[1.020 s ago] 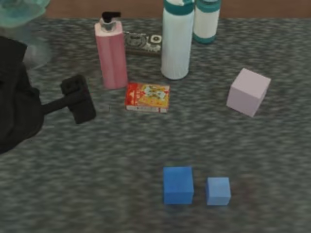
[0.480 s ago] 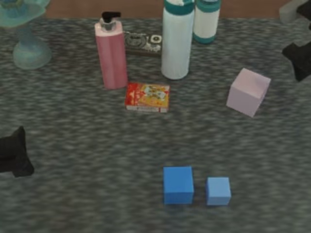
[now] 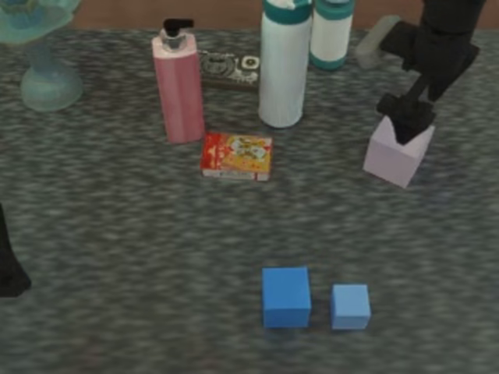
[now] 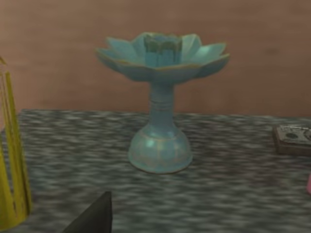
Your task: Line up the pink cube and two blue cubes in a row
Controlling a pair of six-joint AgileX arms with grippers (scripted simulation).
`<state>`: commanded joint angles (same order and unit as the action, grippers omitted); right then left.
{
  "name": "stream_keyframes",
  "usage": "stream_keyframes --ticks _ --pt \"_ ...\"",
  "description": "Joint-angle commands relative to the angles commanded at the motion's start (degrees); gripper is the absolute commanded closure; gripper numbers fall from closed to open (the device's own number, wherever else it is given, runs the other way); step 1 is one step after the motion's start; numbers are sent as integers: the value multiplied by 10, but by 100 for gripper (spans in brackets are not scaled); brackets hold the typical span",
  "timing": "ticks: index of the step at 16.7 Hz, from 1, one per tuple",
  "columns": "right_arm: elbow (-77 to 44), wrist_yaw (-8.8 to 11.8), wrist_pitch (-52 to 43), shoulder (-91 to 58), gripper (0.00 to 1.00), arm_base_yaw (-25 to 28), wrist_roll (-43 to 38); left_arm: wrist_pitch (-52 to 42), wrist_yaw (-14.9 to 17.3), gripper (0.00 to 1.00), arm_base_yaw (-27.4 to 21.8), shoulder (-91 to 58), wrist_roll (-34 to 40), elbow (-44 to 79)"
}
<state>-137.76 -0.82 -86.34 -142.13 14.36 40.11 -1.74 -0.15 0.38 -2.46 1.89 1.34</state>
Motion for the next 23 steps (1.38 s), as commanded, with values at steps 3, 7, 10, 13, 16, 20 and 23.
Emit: stream_keyframes --ticks 3,7,10,13,16,20,23 --pt "-18 4 3 -14 0 11 14 17 1 0 8 25 -19 -13" --pt "-18 4 3 -14 0 11 14 17 1 0 8 25 -19 -13" --pt "-7 4 13 -13 0 9 14 17 1 0 8 25 -19 -13" --pt "50 5 70 -12 0 10 14 17 1 0 8 25 -19 -13" --pt "130 4 153 -14 0 11 14 17 1 0 8 25 -19 -13" --pt "182 4 206 -17 0 12 13 17 1 0 8 25 -19 -13" --pt "182 4 206 -17 0 12 13 17 1 0 8 25 -19 -13"
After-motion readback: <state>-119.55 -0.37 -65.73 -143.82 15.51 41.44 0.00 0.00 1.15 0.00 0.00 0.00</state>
